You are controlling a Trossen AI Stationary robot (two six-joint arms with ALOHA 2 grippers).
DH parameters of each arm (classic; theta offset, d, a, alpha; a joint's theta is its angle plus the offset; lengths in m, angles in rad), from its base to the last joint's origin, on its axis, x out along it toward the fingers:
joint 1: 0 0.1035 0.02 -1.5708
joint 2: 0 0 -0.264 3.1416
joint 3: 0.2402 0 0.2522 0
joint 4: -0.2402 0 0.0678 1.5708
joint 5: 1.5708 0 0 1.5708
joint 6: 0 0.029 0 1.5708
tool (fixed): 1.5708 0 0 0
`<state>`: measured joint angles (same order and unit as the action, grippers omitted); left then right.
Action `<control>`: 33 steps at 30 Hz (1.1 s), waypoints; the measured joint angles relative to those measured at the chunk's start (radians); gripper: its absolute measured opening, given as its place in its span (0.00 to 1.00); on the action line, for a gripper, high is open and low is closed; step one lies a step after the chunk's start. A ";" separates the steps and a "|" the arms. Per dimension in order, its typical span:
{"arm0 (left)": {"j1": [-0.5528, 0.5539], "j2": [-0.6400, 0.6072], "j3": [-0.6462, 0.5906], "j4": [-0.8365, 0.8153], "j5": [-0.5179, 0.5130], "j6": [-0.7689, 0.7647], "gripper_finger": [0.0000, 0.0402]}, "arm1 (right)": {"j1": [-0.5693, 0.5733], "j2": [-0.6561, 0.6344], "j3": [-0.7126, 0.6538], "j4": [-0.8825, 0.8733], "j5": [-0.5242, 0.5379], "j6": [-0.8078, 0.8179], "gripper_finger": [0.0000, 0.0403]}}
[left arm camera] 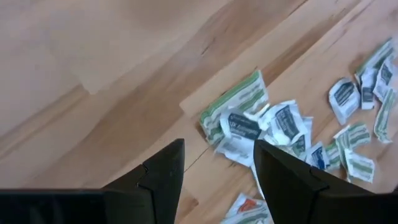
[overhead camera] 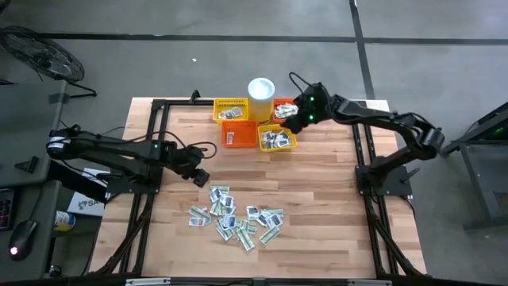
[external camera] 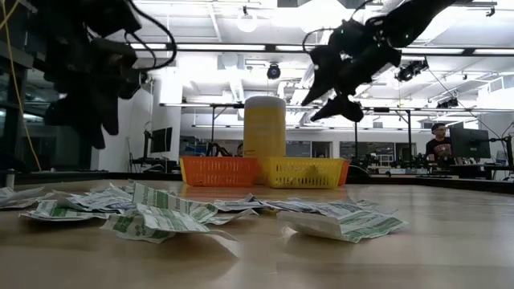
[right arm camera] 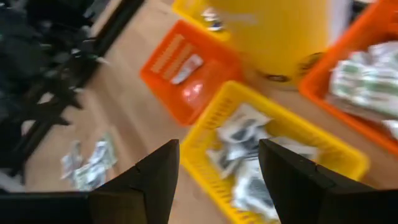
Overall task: Pick & Place First Aid Supplies
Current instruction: Put the green bandage pack into the top orange basket
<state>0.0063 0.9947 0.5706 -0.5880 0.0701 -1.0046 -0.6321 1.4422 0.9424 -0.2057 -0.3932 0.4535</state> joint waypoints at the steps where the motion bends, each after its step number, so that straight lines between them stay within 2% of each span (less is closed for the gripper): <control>1: 0.000 0.000 -0.018 0.026 0.008 0.000 0.47 | 0.022 -0.007 0.000 0.000 0.001 0.016 0.52; 4: 0.000 -0.005 -0.067 0.106 0.033 0.000 0.47 | 0.090 -0.018 0.000 0.002 0.025 0.054 0.52; 8: 0.000 -0.004 -0.122 0.207 0.067 -0.007 0.47 | 0.206 -0.021 0.000 0.027 0.107 0.111 0.52; 17: 0.000 -0.005 -0.131 0.230 0.083 0.034 0.47 | 0.460 -0.022 0.000 0.066 0.338 0.161 0.52; 20: 0.000 -0.005 -0.131 0.247 0.105 0.075 0.47 | 0.527 -0.022 0.000 -0.013 0.372 0.266 0.52; 26: 0.000 -0.005 -0.131 0.301 0.112 0.156 0.47 | 0.649 -0.022 -0.008 -0.250 0.366 0.568 0.52; 33: 0.000 -0.005 -0.131 0.309 0.112 0.184 0.47 | 0.800 -0.022 -0.094 -0.196 0.379 0.877 0.52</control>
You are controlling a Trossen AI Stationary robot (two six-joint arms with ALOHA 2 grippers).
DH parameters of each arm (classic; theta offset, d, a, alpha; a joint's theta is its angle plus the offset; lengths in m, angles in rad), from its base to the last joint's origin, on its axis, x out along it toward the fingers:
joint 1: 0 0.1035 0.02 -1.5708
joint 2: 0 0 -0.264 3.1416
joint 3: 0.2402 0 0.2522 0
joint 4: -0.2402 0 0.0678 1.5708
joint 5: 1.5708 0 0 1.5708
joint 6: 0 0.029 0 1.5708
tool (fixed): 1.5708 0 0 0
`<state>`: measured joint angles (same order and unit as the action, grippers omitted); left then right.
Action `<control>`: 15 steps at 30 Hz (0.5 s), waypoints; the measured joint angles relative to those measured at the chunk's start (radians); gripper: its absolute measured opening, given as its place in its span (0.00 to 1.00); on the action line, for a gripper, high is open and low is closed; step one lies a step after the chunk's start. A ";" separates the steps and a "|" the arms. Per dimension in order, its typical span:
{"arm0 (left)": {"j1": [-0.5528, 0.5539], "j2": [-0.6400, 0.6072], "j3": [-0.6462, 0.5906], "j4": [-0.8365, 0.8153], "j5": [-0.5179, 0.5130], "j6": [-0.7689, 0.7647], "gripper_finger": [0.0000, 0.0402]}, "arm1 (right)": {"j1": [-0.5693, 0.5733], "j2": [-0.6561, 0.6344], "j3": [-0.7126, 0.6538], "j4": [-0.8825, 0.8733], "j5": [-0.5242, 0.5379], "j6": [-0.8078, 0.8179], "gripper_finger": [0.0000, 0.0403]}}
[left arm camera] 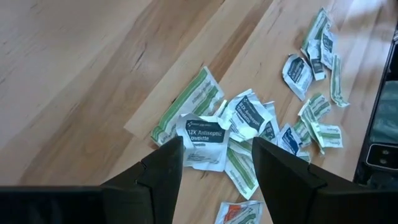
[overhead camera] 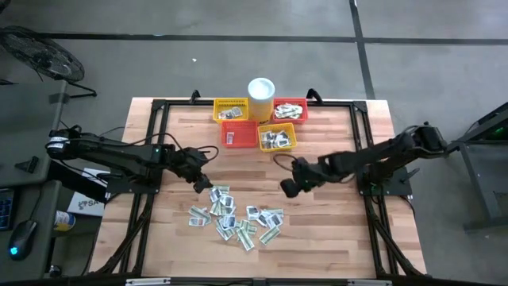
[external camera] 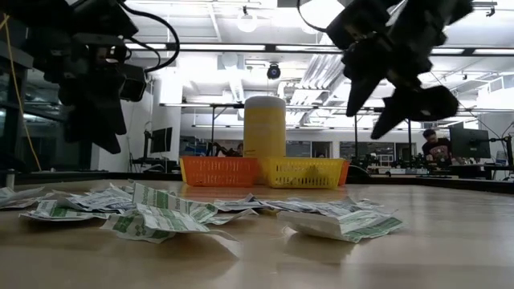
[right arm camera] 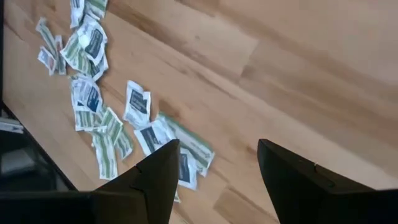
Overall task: Pick & Place First Aid Supplies
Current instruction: Put the green bandage pack into the top orange basket
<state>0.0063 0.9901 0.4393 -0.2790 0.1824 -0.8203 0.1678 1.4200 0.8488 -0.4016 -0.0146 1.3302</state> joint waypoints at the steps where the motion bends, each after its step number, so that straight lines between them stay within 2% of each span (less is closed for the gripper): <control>1: 0.000 0.000 0.000 0.000 0.000 0.004 0.47 | 0.019 0.000 -0.014 0.023 0.016 0.029 0.52; 9: 0.000 0.000 0.000 -0.001 -0.004 0.038 0.47 | 0.145 0.001 -0.138 0.259 0.139 0.201 0.52; 15: 0.000 0.000 0.000 -0.008 -0.006 0.062 0.47 | 0.217 0.074 -0.181 0.383 0.159 0.270 0.52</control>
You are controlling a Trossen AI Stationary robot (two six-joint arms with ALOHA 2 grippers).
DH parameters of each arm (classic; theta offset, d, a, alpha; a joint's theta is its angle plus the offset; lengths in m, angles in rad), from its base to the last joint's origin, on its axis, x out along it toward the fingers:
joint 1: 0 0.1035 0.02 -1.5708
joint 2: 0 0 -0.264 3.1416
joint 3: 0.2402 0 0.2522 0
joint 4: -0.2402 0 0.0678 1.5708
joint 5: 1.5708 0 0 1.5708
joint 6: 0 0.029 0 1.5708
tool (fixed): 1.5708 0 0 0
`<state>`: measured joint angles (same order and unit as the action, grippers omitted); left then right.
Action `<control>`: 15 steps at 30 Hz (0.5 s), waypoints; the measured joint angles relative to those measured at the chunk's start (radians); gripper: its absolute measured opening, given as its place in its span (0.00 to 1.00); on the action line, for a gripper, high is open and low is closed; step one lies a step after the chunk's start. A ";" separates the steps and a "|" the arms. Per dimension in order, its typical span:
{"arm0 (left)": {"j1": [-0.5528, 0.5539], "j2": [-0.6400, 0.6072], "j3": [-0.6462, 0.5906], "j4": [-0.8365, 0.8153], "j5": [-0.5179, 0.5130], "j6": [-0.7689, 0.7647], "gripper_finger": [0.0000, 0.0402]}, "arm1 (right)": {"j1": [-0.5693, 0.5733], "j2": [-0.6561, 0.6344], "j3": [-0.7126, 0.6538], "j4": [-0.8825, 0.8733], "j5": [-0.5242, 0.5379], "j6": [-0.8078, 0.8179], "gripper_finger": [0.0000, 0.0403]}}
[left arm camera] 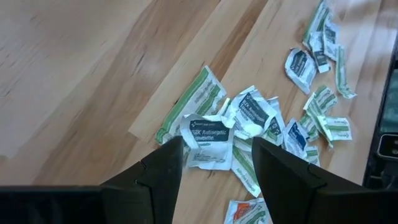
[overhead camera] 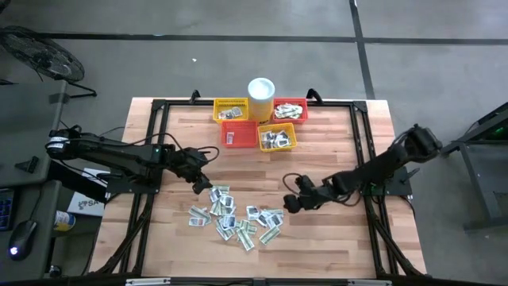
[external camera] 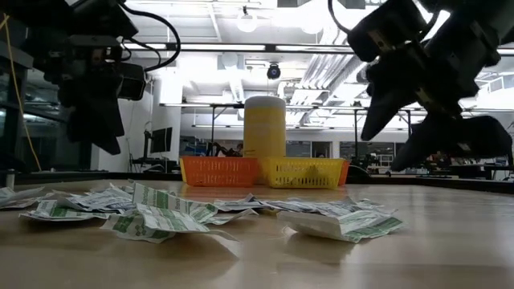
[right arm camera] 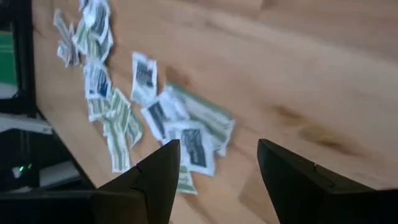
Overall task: Pick & Place First Aid Supplies
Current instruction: Put the green bandage pack into the top orange basket
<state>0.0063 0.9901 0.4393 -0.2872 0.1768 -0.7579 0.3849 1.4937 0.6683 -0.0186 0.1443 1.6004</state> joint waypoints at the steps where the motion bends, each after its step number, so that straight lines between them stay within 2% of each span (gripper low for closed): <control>1: 0.000 0.000 0.000 -0.002 0.000 0.003 0.47 | 0.006 0.020 0.001 0.027 -0.004 0.001 0.52; 7: 0.000 0.000 0.000 -0.003 -0.003 0.006 0.47 | 0.024 0.138 0.001 0.120 -0.001 0.057 0.52; 15: 0.000 0.000 0.000 -0.008 -0.002 0.017 0.47 | 0.030 0.234 0.027 0.220 0.003 0.068 0.52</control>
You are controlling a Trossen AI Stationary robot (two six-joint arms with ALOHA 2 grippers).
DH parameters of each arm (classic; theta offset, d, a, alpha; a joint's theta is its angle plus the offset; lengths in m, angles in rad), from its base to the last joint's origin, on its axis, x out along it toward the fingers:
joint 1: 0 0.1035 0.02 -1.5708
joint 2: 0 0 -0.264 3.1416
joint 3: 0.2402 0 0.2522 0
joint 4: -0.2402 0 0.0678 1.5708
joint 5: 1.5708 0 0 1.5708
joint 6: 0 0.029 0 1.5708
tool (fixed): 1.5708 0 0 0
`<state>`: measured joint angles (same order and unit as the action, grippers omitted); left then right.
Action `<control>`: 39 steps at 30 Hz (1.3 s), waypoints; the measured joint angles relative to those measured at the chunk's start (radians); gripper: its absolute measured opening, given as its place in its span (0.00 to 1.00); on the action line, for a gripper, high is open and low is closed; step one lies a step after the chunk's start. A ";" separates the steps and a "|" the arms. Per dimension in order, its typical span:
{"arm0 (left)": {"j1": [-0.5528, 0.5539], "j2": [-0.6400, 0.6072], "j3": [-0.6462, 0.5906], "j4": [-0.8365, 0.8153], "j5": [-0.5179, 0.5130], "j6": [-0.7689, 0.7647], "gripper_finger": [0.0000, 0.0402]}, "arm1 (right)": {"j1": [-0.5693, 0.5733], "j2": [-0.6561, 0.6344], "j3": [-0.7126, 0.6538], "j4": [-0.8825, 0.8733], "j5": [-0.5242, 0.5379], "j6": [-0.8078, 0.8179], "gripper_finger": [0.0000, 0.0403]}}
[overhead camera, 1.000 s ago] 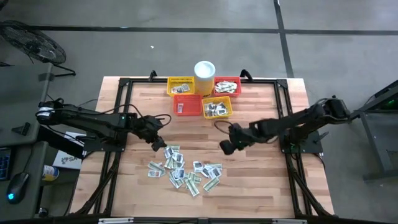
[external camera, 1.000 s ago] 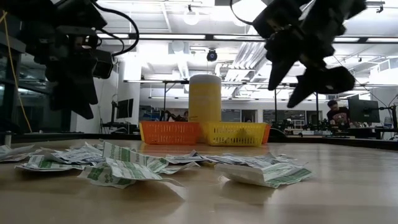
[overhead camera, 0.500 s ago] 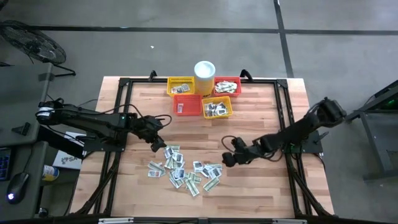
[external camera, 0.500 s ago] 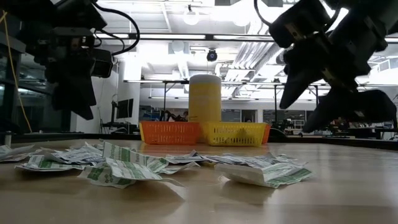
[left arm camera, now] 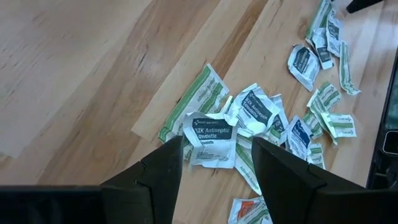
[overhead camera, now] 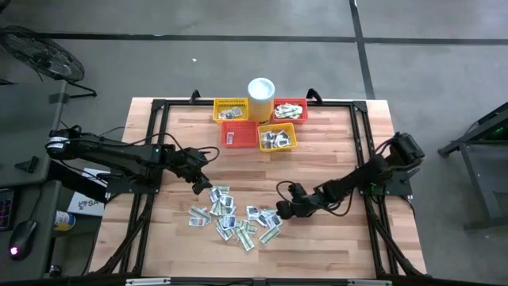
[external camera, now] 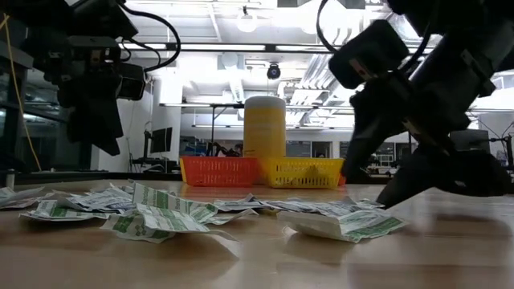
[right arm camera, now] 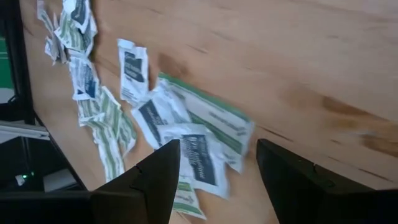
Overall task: Pick & Place First Aid Supplies
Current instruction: Put the green bandage pack into the top orange basket
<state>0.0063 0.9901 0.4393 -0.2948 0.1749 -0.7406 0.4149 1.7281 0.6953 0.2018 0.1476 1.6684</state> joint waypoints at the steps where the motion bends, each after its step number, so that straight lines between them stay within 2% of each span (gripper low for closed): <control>1: 0.000 0.000 0.000 -0.001 0.000 0.000 0.47 | 0.000 0.012 0.011 0.004 -0.001 -0.001 0.52; 11: 0.000 0.000 0.000 -0.001 0.004 0.007 0.47 | -0.003 0.060 0.053 -0.022 0.008 0.029 0.49; 27: 0.000 0.000 0.000 0.000 0.009 0.014 0.47 | -0.017 0.063 0.050 -0.051 0.002 0.033 0.02; 34: 0.000 0.000 0.000 0.000 0.001 0.014 0.47 | -0.017 0.054 0.049 -0.046 0.010 0.019 0.00; 39: 0.000 0.000 0.000 0.001 -0.001 0.012 0.47 | -0.020 -0.010 0.046 -0.065 0.104 -0.022 0.00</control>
<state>0.0062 0.9903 0.4393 -0.2935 0.1740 -0.7290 0.3949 1.7178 0.7417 0.1366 0.2513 1.6463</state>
